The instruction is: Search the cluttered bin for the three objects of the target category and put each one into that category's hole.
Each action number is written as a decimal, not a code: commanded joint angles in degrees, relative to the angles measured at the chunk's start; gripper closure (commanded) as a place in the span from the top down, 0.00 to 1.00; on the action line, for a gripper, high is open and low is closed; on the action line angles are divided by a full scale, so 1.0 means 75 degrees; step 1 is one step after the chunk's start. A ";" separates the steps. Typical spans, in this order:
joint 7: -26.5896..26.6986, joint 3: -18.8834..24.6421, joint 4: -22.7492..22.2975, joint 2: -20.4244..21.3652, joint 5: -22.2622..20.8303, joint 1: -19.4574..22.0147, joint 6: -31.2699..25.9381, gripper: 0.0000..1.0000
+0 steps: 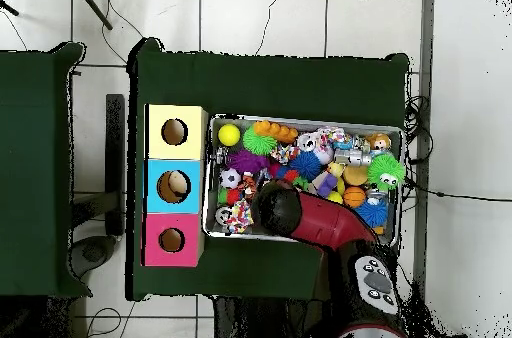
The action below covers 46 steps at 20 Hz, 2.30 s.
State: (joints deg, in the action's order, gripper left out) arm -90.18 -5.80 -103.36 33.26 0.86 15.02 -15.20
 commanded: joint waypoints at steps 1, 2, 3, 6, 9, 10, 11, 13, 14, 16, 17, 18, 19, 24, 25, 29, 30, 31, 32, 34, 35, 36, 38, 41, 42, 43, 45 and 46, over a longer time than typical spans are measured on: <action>-0.1227 0.0567 -0.0360 0.0303 0.0058 -0.0153 -0.0100 1.00; -0.1262 0.0585 -0.0337 0.0163 0.0079 -0.0140 -0.0028 1.00; -0.1292 0.0549 -0.0299 0.0045 0.0067 -0.0173 0.0062 1.00; -0.1169 0.0489 -0.0166 -0.0215 -0.0049 -0.0262 0.0036 1.00; -0.0537 0.1023 -0.0154 -0.0355 -0.0369 0.0035 0.0033 1.00; -0.0414 0.1207 -0.0182 -0.0414 -0.0447 0.0142 0.0141 1.00; -0.0306 0.1351 -0.0187 -0.0464 -0.0530 0.0226 0.0224 1.00; -0.0227 0.1576 -0.0235 -0.0550 -0.0690 0.0365 0.0445 1.00; -0.0292 0.1611 -0.0257 -0.0593 -0.0708 0.0383 0.0493 1.00; -0.0421 0.1629 -0.0274 -0.0658 -0.0785 0.0394 0.0584 1.00; -0.0499 0.1607 -0.0273 -0.0693 -0.0816 0.0367 0.0634 1.00; -0.0556 0.1590 -0.0277 -0.0699 -0.0851 0.0367 0.0681 1.00; -0.0604 0.1560 -0.0248 -0.0723 -0.0857 0.0333 0.0670 1.00; -0.0771 0.1419 -0.0188 -0.0729 -0.0914 0.0233 0.0673 1.00; -0.0828 0.1403 -0.0207 -0.0718 -0.0911 0.0225 0.0725 1.00; -0.1346 0.1233 -0.0310 -0.0526 -0.0607 0.0112 0.0858 1.00; -0.1440 0.1126 -0.0290 -0.0419 -0.0525 0.0040 0.0812 1.00; -0.1604 0.1001 -0.0281 -0.0319 -0.0379 -0.0050 0.0736 1.00; -0.1740 0.0914 -0.0302 -0.0221 -0.0277 -0.0098 0.0736 1.00; -0.1976 0.0825 -0.0301 -0.0092 -0.0047 -0.0133 0.0680 1.00; -0.2039 0.0814 -0.0294 -0.0064 0.0048 -0.0113 0.0648 1.00; -0.2107 0.0790 -0.0317 -0.0027 0.0128 -0.0111 0.0669 1.00; -0.2150 0.0766 -0.0310 -0.0020 0.0267 -0.0085 0.0663 1.00; -0.2209 0.0644 -0.0387 -0.0002 0.0412 -0.0119 0.0803 1.00; -0.2214 0.0633 -0.0423 -0.0041 0.0452 -0.0133 0.0854 1.00; -0.2220 0.0604 -0.0407 -0.0095 0.0502 -0.0182 0.0877 1.00; -0.2181 0.0639 -0.0385 -0.0203 0.0556 -0.0133 0.0957 1.00; -0.2163 0.0648 -0.0350 -0.0256 0.0588 -0.0124 0.0986 1.00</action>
State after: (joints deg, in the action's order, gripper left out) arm -90.37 -1.50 -103.72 32.50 1.82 13.67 -11.99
